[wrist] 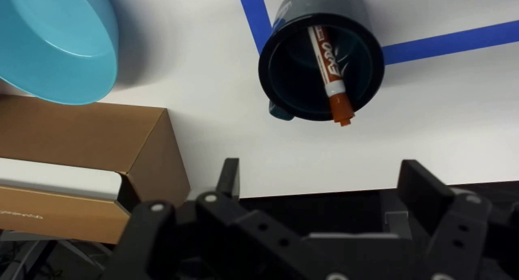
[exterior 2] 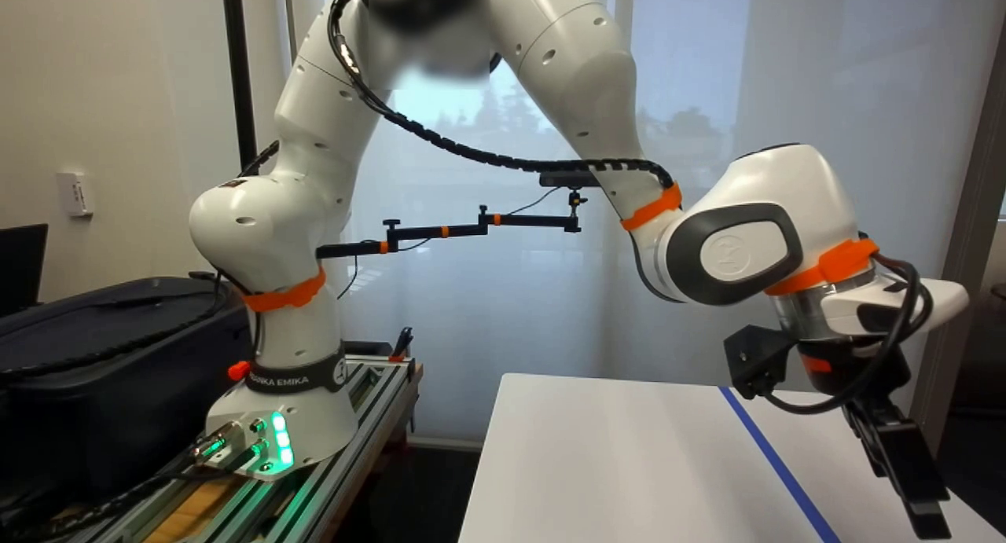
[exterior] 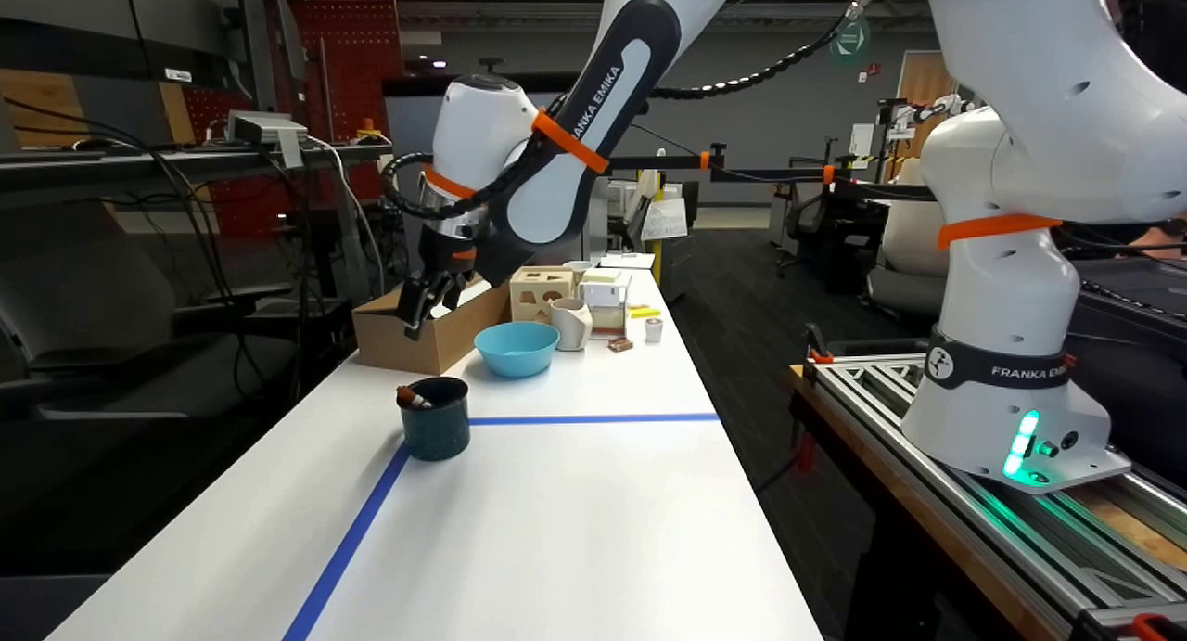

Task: Remove the red marker from the mug.

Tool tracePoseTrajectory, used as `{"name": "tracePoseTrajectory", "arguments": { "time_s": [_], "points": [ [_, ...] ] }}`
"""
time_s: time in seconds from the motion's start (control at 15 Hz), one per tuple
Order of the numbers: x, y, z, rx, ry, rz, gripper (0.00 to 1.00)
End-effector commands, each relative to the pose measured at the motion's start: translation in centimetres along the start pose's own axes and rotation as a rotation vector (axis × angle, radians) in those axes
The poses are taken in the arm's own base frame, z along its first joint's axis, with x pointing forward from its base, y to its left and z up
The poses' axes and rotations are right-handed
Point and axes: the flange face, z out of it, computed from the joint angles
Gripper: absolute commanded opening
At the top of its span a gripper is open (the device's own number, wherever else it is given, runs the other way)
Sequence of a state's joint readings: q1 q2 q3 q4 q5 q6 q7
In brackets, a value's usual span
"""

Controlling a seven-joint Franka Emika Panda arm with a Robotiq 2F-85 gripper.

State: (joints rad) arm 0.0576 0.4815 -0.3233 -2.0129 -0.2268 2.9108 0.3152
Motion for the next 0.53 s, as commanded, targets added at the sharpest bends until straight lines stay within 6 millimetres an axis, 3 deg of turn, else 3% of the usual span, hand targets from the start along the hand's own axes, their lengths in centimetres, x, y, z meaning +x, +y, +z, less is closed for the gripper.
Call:
{"name": "tracePoseTrajectory", "arguments": {
  "time_s": [0.0,0.47],
  "points": [
    [-1.2,0.7,0.3,0.017,0.032,-0.061,1.00],
    [-1.5,1.5,2.8,0.059,0.055,-0.137,1.00]
  ]
}}
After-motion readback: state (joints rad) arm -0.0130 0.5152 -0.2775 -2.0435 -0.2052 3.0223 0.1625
